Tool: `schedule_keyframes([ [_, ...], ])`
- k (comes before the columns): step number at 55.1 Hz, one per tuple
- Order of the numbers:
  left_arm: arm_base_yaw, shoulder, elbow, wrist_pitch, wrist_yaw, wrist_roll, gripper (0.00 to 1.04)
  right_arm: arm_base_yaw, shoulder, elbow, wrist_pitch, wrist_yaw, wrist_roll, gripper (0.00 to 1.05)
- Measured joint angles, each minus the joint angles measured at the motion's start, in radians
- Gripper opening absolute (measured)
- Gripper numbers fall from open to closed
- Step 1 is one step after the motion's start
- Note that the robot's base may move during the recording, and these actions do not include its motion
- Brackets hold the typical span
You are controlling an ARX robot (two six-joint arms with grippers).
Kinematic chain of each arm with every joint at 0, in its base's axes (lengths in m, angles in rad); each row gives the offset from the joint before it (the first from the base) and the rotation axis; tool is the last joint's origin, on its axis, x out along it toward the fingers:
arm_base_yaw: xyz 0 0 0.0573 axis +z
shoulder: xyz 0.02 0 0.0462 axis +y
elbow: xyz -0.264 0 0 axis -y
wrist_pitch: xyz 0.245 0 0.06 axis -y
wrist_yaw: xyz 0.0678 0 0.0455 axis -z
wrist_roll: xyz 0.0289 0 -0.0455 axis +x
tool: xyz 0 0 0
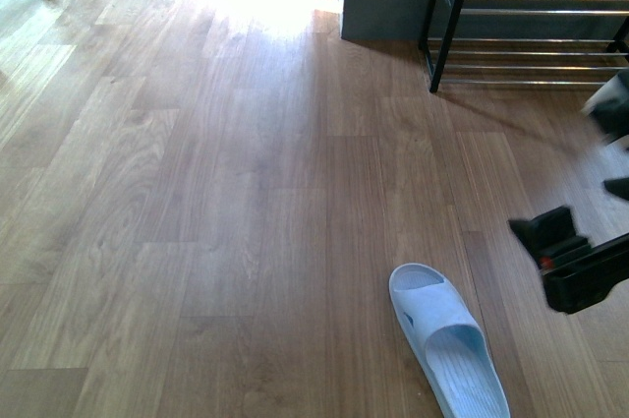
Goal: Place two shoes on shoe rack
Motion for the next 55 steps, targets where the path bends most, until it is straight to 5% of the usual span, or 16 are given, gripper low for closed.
schedule_keyframes([
  [16, 0.0, 0.0, 0.0, 0.0, -0.001, 0.0, 0.02, -0.026, 0.589, 0.21, 0.113, 0.038, -0.01, 0.96],
  [55, 0.0, 0.0, 0.0, 0.0, 0.0, 0.0, 0.02, -0.064, 0.979, 0.442, 0.153, 0.001, -0.04, 0.96],
])
